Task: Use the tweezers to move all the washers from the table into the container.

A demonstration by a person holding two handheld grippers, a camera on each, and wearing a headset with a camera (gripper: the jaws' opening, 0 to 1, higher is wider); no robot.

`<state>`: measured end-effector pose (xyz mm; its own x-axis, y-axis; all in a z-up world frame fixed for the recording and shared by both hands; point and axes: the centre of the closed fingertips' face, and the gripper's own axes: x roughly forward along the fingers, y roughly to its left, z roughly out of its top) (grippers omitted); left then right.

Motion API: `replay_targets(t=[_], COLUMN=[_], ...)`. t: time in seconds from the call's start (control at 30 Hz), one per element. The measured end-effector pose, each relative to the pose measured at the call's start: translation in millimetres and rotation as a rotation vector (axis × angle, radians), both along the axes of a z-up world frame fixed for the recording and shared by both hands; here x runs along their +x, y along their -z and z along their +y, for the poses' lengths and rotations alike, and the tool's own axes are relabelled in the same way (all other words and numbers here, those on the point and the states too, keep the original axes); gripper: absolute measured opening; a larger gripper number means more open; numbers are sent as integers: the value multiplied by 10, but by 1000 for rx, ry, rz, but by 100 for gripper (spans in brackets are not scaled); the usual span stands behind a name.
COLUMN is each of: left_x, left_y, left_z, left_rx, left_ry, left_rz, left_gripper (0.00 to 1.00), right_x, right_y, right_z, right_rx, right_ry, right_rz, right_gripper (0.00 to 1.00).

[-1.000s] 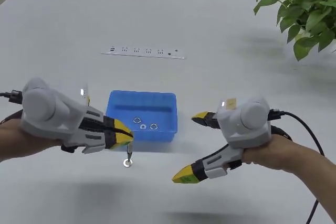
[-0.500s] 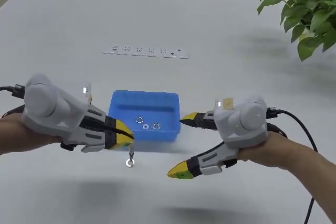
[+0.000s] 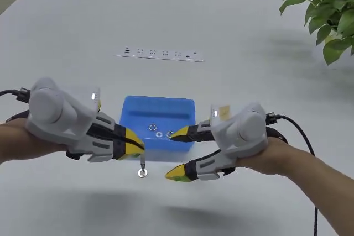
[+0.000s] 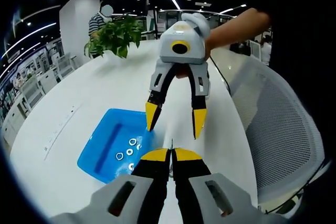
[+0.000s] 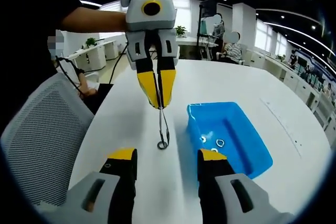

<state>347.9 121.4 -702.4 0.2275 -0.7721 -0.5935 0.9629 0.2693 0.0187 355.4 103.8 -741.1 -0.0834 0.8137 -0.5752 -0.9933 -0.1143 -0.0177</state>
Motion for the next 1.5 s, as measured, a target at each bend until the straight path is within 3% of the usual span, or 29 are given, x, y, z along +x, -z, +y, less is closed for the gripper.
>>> replay_targets(t=[0.7,0.93,1.5], left_x=[18,34,30], left_y=[2,-1,-6], left_z=[7,10,19], left_rx=[13,12,11], left_ry=[15,14,8], left_rz=[7,9,13], left_gripper=[6,6,5], right_x=[-79,-84,-81], right_y=[112,129,138], right_z=[389,434,447], right_rx=[4,0,-7], right_ry=[-126,-146,-146], right_rz=[-47,-63,-72], right_gripper=[18,11,7])
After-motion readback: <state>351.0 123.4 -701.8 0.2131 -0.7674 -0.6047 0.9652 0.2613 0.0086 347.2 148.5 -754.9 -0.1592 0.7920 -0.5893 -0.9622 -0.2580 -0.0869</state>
